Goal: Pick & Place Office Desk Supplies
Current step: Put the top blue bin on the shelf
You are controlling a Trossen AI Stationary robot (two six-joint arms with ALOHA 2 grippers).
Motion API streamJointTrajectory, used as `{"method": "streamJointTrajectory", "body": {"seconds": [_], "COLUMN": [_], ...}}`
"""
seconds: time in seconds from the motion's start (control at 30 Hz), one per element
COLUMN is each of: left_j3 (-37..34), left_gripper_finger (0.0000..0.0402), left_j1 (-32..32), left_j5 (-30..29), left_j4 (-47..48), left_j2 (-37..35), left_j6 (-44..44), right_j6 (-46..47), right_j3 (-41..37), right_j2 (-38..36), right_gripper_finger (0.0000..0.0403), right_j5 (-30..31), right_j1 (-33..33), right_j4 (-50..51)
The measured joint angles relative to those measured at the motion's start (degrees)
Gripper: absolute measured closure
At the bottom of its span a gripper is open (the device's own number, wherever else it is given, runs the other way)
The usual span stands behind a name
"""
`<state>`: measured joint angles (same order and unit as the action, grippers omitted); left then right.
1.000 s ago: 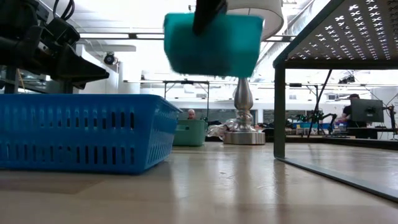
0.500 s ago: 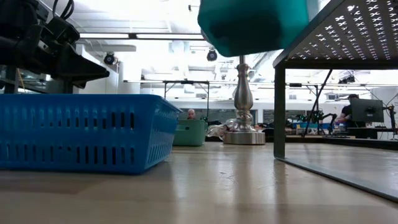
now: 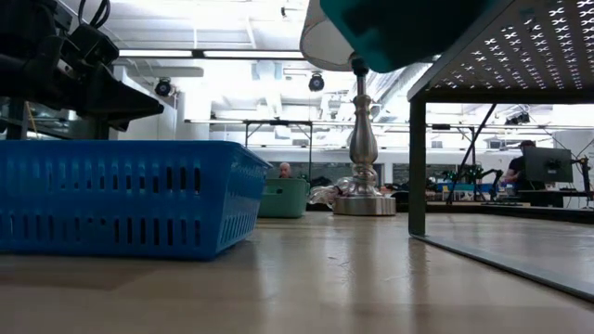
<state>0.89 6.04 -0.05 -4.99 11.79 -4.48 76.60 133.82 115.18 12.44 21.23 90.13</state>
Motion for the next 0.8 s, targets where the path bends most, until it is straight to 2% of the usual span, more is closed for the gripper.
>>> {"method": "streamJointTrajectory", "body": {"seconds": [0.23,0.8], "left_j3": [0.0,0.0], "left_gripper_finger": [0.0323,0.0323], "left_j1": [0.0,0.0], "left_j5": [0.0,0.0], "left_j4": [0.0,0.0], "left_j2": [0.0,0.0], "left_j6": [0.0,0.0], "right_j6": [7.0,24.5], "right_j3": [-1.8,-11.7], "right_j2": [-0.3,-0.2], "right_gripper_finger": [0.0400,0.0400], "right_j5": [0.2,-10.2], "right_j1": [4.0,12.1], "right_j4": [-0.2,0.0]}}
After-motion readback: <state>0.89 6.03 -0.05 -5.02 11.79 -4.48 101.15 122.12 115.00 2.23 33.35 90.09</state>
